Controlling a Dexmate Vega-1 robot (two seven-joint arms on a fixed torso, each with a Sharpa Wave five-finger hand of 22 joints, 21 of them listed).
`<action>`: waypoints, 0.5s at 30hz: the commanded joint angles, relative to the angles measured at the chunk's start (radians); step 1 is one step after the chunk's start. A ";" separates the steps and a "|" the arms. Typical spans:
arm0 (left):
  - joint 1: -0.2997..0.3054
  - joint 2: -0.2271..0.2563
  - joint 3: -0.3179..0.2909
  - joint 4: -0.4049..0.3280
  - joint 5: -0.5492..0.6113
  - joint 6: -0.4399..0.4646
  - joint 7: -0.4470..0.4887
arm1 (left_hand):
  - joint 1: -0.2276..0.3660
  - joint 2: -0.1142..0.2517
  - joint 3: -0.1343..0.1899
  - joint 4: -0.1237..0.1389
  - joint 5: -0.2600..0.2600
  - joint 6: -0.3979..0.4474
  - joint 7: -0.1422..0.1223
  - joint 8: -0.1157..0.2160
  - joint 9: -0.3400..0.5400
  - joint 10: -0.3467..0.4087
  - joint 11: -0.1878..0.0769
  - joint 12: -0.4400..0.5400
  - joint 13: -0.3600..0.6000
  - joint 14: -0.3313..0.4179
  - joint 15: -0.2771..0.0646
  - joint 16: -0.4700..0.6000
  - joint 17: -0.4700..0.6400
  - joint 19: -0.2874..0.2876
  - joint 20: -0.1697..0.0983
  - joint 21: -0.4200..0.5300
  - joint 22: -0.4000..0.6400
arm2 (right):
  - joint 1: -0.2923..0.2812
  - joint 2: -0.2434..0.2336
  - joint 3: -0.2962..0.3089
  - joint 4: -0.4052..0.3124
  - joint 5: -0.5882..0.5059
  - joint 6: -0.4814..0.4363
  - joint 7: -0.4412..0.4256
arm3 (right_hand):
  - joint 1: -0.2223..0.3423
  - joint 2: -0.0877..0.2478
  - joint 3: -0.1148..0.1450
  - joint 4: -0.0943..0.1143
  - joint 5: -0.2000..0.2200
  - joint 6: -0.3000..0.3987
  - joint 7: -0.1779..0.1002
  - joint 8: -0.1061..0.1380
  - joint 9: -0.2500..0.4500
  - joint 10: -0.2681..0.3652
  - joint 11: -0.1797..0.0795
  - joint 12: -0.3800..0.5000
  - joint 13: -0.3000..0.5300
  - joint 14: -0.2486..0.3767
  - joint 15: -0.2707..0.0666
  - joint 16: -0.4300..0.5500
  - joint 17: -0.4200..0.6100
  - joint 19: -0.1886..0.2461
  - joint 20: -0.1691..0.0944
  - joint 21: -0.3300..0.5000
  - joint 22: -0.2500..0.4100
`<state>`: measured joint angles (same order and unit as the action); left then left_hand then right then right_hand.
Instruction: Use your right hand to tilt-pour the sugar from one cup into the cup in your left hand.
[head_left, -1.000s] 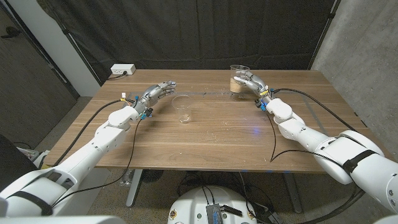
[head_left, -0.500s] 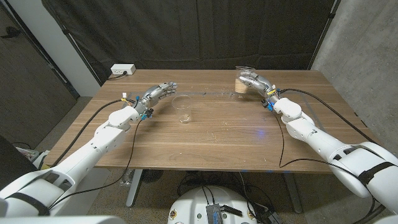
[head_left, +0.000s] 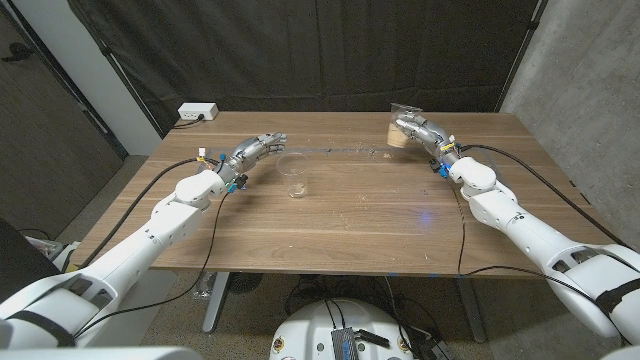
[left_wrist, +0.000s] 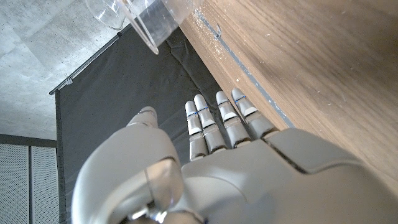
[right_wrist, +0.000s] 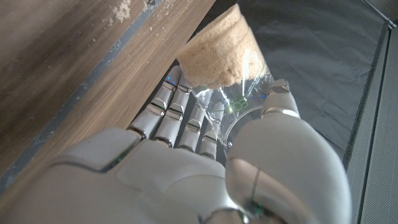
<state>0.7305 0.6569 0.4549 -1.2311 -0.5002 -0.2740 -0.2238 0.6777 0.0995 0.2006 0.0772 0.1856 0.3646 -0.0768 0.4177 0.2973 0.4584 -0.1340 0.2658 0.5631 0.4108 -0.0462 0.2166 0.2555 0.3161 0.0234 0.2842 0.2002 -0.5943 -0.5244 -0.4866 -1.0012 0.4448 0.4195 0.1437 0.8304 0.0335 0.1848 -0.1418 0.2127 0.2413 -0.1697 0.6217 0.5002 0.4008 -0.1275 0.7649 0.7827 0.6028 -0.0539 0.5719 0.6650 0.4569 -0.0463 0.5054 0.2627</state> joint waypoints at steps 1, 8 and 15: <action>-0.003 0.002 0.002 0.000 0.007 -0.001 0.001 | 0.001 0.004 0.001 -0.006 0.005 0.007 -0.003 0.006 0.000 0.008 -0.005 0.006 0.004 0.004 -0.106 0.002 -0.001 0.003 -0.002 -0.001 0.002 | -0.046 0.015 0.052 -0.027 0.062 -0.005 -0.037 | 0.001 0.009 0.006 0.005 -0.005 0.016 0.000 0.007 -0.001 0.007 0.001 -0.006 0.002 0.008 -0.178 -0.008 0.003 0.008 -0.075 0.010 0.005; -0.005 -0.002 0.001 0.012 0.006 -0.011 -0.003 | 0.001 0.004 0.002 -0.007 0.005 0.006 -0.004 0.005 0.000 0.005 -0.002 0.005 0.005 0.005 -0.106 0.001 -0.001 0.003 -0.002 -0.002 0.002 | -0.018 0.078 0.059 0.108 0.049 0.138 -0.041 | 0.002 0.011 0.008 0.005 -0.010 0.025 0.000 0.010 -0.002 0.015 -0.001 -0.005 0.000 0.012 -0.178 -0.014 0.003 0.002 -0.078 0.010 0.005; -0.005 -0.003 0.000 0.017 0.009 -0.019 0.001 | 0.000 0.003 0.003 -0.008 0.005 0.005 -0.003 0.005 0.000 0.006 -0.004 0.006 0.005 0.004 -0.107 0.001 -0.001 0.003 -0.003 -0.002 0.003 | 0.000 0.109 0.053 0.197 0.009 0.247 -0.075 | 0.006 0.011 0.008 0.003 -0.012 0.043 0.003 0.021 0.001 0.022 -0.009 0.000 0.005 0.019 -0.178 -0.019 0.004 0.001 -0.081 0.013 0.006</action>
<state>0.7274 0.6571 0.4561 -1.2249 -0.4945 -0.2798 -0.2231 0.6697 0.1074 0.2005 0.0773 0.1855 0.3645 -0.0768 0.4177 0.2973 0.4622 -0.1376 0.2658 0.5631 0.4108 -0.0461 0.2166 0.2556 0.3160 0.0234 0.2842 0.2002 -0.6132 -0.4651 -0.4388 -0.9215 0.4876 0.5148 0.1048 0.8298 0.0340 0.1893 -0.1373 0.2049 0.2699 -0.1661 0.6349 0.4970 0.4166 -0.1322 0.7613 0.7825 0.6095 -0.0608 0.5571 0.6647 0.4568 -0.0463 0.5112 0.2675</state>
